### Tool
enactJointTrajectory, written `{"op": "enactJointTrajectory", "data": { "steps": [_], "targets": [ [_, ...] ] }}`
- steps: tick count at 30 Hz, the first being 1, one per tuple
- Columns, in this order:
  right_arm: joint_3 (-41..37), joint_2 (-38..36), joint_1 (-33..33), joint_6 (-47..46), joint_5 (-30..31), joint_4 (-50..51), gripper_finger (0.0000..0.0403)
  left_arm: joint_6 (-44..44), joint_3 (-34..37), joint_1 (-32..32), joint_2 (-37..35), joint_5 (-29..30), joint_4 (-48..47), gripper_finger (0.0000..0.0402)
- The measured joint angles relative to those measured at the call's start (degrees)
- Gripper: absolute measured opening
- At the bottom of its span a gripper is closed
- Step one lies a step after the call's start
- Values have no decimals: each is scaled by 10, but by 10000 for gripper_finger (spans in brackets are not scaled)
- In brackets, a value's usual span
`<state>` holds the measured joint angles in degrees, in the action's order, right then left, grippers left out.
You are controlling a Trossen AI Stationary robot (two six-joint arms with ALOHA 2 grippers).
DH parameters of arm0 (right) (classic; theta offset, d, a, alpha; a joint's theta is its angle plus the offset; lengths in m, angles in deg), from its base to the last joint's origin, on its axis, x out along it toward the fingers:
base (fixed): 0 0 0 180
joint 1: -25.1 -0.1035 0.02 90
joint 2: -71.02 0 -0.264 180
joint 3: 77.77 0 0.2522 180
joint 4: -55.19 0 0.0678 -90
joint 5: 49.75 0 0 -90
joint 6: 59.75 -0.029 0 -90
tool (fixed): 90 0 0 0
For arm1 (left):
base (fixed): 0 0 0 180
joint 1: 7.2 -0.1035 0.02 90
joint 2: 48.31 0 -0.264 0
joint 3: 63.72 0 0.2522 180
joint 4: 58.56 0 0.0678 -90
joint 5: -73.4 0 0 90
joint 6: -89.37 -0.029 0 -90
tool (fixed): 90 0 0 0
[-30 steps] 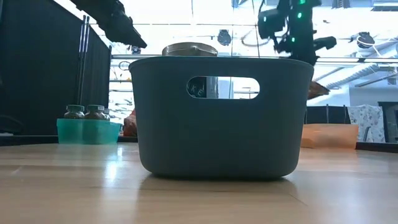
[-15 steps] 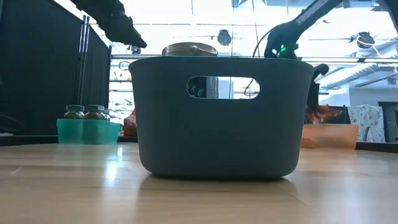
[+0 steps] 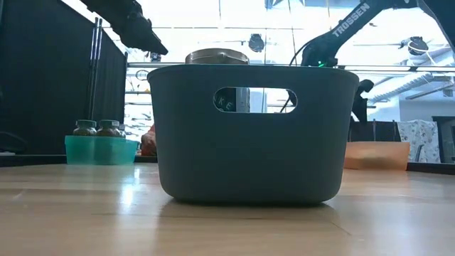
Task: Sort spices by type
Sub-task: Put the gold seasoning bottle into the blue bin
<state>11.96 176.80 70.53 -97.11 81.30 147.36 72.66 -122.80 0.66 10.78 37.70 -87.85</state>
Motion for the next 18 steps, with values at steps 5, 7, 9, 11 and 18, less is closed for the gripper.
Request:
{"op": "enactJointTrajectory", "data": {
  "steps": [5, 7, 9, 11, 18],
  "targets": [
    [0, -10, -15, -5, 19, 0, 189, 1, 0, 0, 0, 0, 0, 317],
    [0, -25, -35, -5, 31, -3, 193, 1, 0, 0, 0, 0, 0, 317],
    [0, -47, -59, -7, 43, -8, 194, -1, 0, 0, 0, -2, -1, 317],
    [0, -77, -88, -9, 47, -16, 194, -1, 0, 0, 0, -14, 0, 317],
    [0, -188, -229, 13, 39, -53, 194, 3, 0, 0, 0, -51, 1, 317]
  ]
}}
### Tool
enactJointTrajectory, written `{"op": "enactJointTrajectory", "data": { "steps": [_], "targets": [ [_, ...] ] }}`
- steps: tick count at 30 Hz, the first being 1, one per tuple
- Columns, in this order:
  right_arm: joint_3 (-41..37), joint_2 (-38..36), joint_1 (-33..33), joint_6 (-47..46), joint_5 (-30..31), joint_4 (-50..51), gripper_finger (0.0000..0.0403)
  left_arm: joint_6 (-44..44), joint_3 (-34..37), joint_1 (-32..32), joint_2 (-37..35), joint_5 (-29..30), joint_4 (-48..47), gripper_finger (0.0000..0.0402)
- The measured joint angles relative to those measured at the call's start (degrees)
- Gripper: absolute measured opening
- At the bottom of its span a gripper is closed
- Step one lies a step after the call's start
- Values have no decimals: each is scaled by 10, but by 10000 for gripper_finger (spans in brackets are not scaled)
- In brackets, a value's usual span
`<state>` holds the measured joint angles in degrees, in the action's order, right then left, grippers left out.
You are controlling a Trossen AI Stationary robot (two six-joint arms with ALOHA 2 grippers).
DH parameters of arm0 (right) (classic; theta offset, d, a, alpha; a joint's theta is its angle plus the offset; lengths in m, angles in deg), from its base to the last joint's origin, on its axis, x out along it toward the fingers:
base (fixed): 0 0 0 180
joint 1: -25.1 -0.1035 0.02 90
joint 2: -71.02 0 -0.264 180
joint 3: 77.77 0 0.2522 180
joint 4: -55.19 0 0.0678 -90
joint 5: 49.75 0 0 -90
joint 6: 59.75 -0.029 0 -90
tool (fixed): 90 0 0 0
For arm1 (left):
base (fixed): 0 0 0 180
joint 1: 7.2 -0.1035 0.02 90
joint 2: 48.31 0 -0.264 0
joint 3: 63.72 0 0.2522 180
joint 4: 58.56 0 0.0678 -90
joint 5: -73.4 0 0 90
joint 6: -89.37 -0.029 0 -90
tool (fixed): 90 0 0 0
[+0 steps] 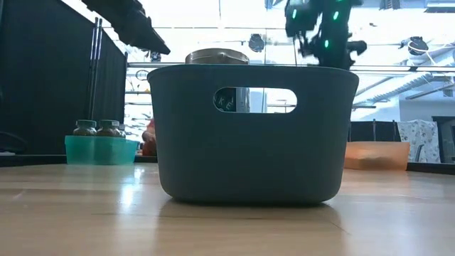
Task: Sort spices by type
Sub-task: Put the gold seasoning bottle into the blue bin
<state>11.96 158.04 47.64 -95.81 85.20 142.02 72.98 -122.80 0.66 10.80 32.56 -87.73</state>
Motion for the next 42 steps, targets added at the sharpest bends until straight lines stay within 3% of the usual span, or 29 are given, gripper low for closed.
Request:
{"op": "enactJointTrajectory", "data": {
  "steps": [4, 11, 16, 22, 29, 31, 36, 42],
  "targets": [
    [0, -42, -92, 33, 6, -28, 194, 17, 0, 0, 0, -38, 12, 317],
    [0, -91, -246, 28, 92, -36, 194, 55, -1, -1, 0, -89, 76, 317],
    [-15, -107, -337, 28, 93, -39, 194, 115, -1, -12, 8, -135, 83, 317],
    [-85, -137, -423, 20, 92, -62, 194, 131, -1, -40, 62, -161, 106, 317],
    [-154, -201, -464, 111, 107, -167, 194, 111, -1, -110, 131, -169, 167, 317],
    [-158, -222, -468, 136, 107, -200, 194, 111, -6, -140, 138, -212, 166, 317],
    [-177, -260, -479, 182, 105, -250, 194, 112, -25, -219, 138, -385, 168, 317],
    [-199, -278, -477, 188, 105, -253, 194, 96, -46, -298, 145, -403, 165, 317]
  ]
}}
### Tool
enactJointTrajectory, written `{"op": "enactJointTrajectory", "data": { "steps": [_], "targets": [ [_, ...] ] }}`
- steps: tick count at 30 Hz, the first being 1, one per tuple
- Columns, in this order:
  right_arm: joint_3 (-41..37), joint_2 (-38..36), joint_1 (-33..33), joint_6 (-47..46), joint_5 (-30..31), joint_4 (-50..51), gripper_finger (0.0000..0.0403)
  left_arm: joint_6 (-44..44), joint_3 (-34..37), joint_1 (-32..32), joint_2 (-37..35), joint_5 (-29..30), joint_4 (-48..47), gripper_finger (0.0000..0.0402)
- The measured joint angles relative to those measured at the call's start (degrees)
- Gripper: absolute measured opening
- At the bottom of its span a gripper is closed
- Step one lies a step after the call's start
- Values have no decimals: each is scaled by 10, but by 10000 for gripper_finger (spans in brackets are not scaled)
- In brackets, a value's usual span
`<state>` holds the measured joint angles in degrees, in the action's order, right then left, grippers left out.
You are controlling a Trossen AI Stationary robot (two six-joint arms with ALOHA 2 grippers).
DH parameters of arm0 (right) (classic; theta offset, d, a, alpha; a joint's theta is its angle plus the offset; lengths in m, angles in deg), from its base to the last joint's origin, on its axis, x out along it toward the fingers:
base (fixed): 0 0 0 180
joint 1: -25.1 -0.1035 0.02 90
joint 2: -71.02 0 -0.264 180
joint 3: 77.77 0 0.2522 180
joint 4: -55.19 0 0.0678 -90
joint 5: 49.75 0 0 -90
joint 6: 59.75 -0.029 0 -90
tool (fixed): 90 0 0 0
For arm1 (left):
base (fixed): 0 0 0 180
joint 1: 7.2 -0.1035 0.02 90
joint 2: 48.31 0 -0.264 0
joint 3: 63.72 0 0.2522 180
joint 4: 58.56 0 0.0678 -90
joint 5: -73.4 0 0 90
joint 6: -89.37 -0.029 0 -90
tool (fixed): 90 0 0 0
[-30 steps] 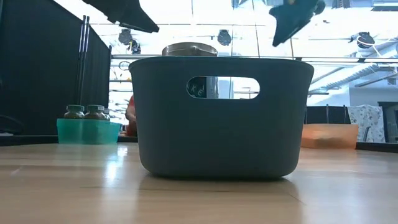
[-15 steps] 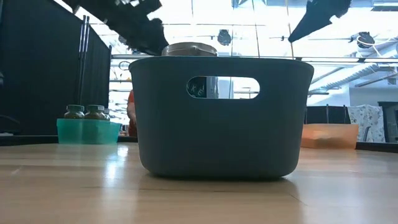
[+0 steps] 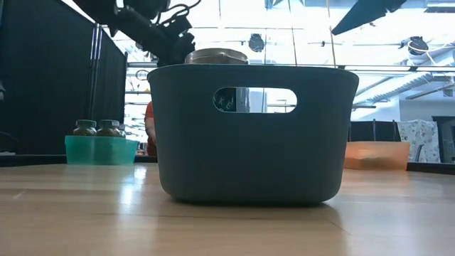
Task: Sort spices by type
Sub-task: Put the gold seasoning bottle into the blue bin
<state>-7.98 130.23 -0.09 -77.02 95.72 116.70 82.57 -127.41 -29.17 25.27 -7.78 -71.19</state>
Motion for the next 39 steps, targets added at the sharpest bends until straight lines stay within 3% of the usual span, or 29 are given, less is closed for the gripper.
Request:
{"op": "enactJointTrajectory", "data": {
  "steps": [4, 14, 39],
  "targets": [
    [-3, -3, 0, 3, 0, 0, 194, 1, -18, -39, 25, -32, 3, 317],
    [-3, -5, 1, 5, 0, -1, 194, -57, -46, -70, 108, -35, -3, 317],
    [-3, -4, 1, -2, 0, 5, 194, -70, -47, -81, 111, -41, -25, 317]
  ]
}}
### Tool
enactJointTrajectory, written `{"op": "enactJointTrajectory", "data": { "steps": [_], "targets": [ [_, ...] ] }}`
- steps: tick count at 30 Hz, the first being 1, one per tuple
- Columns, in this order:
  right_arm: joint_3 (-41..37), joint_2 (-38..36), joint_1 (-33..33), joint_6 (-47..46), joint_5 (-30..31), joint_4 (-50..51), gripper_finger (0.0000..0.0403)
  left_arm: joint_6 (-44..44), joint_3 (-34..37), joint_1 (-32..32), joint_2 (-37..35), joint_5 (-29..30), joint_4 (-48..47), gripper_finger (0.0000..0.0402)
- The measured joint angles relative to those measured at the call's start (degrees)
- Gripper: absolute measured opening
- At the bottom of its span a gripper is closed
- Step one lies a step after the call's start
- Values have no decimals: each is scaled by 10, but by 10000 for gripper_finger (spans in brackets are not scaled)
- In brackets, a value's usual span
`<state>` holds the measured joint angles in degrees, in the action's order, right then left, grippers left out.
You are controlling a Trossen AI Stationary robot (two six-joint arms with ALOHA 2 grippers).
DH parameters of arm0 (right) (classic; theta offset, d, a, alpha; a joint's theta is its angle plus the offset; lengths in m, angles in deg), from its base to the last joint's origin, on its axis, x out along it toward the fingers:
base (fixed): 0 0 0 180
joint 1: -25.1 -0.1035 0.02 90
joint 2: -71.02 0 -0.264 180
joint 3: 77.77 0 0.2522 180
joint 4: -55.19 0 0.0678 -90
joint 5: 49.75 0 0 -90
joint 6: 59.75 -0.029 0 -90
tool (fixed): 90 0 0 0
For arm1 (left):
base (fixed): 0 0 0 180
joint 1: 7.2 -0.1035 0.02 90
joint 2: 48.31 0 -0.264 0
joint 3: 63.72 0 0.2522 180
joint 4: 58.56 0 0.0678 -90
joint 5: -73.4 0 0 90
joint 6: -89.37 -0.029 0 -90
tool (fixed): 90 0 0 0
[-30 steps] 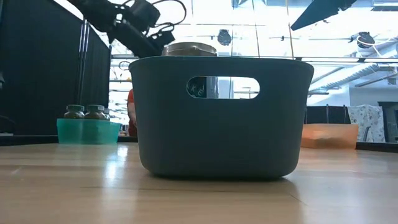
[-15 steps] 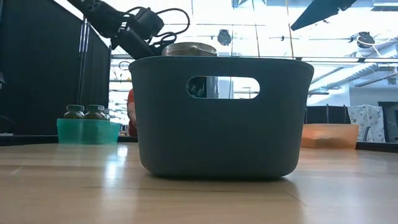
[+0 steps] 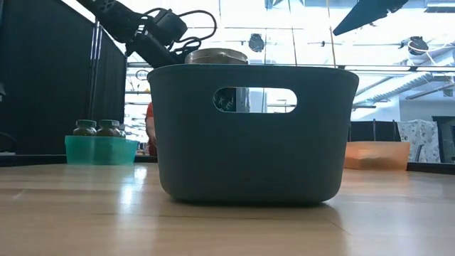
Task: Sort spices by type
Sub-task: Put the gold seasoning bottle into the blue bin
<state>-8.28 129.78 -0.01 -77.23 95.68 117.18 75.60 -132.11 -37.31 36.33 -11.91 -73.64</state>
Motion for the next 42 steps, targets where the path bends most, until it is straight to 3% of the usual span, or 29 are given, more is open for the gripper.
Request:
{"op": "enactJointTrajectory", "data": {
  "steps": [5, 33, 42],
  "targets": [
    [0, 0, 0, 0, 0, 0, 194, 57, 0, 3, 0, 0, -3, 317],
    [0, 0, 0, -3, 0, 0, 194, 69, 0, 6, 0, 0, -7, 317],
    [0, 0, 0, -3, 0, 0, 194, 61, 0, 6, 0, -49, 0, 317]
  ]
}}
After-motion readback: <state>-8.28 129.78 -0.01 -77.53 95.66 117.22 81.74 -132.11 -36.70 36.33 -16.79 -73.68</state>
